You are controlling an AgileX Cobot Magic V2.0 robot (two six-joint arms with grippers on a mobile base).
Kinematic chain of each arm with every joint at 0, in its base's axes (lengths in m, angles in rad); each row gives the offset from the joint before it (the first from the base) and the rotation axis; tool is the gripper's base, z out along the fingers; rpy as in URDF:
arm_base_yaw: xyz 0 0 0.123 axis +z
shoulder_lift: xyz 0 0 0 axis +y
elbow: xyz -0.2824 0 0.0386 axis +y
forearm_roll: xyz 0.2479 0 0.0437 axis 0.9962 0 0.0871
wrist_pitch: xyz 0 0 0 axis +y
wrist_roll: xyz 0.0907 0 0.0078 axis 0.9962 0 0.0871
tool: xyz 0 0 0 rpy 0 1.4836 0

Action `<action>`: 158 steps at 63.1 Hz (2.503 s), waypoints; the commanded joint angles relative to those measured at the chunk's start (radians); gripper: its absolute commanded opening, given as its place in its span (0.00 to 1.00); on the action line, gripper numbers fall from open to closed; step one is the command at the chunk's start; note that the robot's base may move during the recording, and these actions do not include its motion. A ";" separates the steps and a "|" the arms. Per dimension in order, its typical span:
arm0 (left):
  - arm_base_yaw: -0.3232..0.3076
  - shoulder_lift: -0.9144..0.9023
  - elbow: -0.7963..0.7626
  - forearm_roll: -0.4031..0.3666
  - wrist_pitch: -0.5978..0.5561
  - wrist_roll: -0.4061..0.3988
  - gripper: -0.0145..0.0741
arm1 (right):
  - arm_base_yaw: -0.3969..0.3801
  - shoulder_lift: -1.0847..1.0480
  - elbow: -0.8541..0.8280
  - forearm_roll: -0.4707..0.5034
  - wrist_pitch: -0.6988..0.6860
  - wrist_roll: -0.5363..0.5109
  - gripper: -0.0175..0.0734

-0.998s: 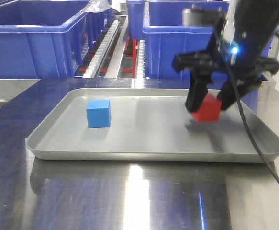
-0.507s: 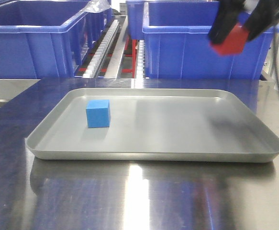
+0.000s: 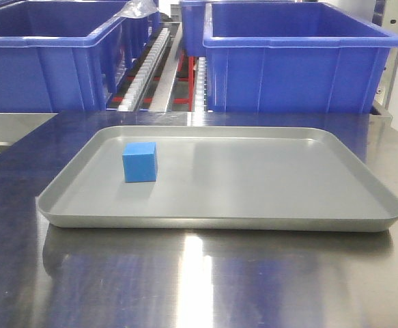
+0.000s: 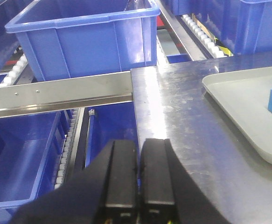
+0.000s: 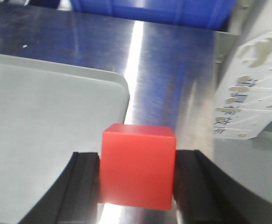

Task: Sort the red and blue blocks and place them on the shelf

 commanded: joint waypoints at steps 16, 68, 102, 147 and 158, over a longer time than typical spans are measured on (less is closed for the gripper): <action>0.001 -0.019 0.031 -0.005 -0.088 -0.006 0.30 | -0.112 -0.352 0.223 -0.014 -0.110 -0.002 0.26; 0.001 -0.019 0.031 -0.005 -0.088 -0.006 0.30 | -0.163 -0.563 0.388 -0.014 -0.095 -0.002 0.26; 0.001 -0.019 0.031 -0.005 -0.088 -0.006 0.30 | -0.163 -0.563 0.388 -0.014 -0.095 -0.002 0.26; 0.001 -0.012 0.017 -0.016 -0.088 -0.006 0.30 | -0.163 -0.563 0.388 -0.014 -0.095 -0.002 0.26; 0.001 0.088 -0.117 -0.086 -0.035 -0.006 0.30 | -0.163 -0.563 0.388 -0.014 -0.095 -0.002 0.26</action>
